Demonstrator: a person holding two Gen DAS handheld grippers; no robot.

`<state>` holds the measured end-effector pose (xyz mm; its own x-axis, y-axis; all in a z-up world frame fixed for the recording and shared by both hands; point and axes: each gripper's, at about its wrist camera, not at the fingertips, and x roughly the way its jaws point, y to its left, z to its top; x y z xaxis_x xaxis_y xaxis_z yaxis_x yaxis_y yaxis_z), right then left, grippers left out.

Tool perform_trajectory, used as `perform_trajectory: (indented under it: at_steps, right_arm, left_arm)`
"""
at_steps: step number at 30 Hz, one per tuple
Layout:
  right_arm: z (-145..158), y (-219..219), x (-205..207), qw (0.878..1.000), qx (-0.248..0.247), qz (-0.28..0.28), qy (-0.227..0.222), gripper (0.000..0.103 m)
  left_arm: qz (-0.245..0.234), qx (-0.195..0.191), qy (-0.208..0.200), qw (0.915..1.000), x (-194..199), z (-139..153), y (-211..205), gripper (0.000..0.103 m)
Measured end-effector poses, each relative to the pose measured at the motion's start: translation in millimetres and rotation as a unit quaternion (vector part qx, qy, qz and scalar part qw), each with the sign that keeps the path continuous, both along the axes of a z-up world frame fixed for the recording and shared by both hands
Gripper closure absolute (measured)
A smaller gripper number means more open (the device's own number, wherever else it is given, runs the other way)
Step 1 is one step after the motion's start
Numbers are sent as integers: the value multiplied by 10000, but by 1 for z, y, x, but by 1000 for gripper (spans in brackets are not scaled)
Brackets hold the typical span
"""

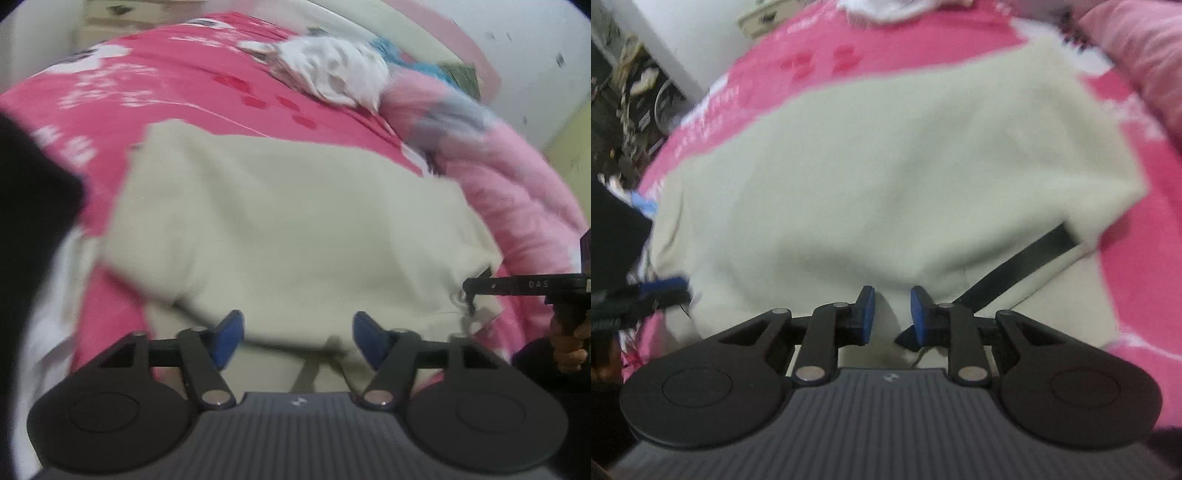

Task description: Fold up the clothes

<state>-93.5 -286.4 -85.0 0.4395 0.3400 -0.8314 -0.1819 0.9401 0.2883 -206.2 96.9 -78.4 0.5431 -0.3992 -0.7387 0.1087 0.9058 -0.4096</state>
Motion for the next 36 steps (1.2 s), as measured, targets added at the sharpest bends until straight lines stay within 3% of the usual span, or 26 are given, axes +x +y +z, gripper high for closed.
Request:
perform_trajectory:
  at_steps: [4,9,11,15,17,22,24,26,28,30,32,36]
  right_arm:
    - [21,11,2,9982,423,332,-255,77]
    - [23,86,25,9866,1036,1254,-158,68]
    - [23,122,33,9796,1100,1674,-134,55]
    - [29,190,44,9637,1100,2422,-233,45]
    - [27,214,52,9586,1074,2628,-205,40]
    - [12,267,72,9514,601,3018,140,30]
    - [6,282,69,9464,255,3214,181,25]
    - [2,296,60,9377,-78,3473,61,20]
    - [1,306,47,9256,-408,3761,-81,14]
    - [-2,321,36,9111,-797,4038,-207,12]
    - [-8,332,26,8973,-1234,4225,-344,10]
    - [-13,337,25,8840,-1498,4419,-297,11]
  left_arm:
    - [605,41,78,9981,-24,8,27,24]
    - [1369,-395,373,9891,-16,-14,51,25]
    - [1469,-636,415,9862,-11,-20,54,25]
    - [1593,-1324,440,9773,3,-29,61,25]
    - [1648,-1455,492,9743,8,-36,61,23]
    - [1597,-1382,434,9765,16,-44,51,25]
    - [1459,-1321,308,9800,19,-43,46,45]
    - [1392,-1264,178,9820,17,-40,42,53]
    - [1274,-1226,0,9842,14,-34,39,67]
    - [1089,-1168,-246,9869,12,-27,33,70]
    - [1092,-1150,-220,9871,13,-27,31,71]
    - [1042,-1353,-249,9850,12,-30,33,72]
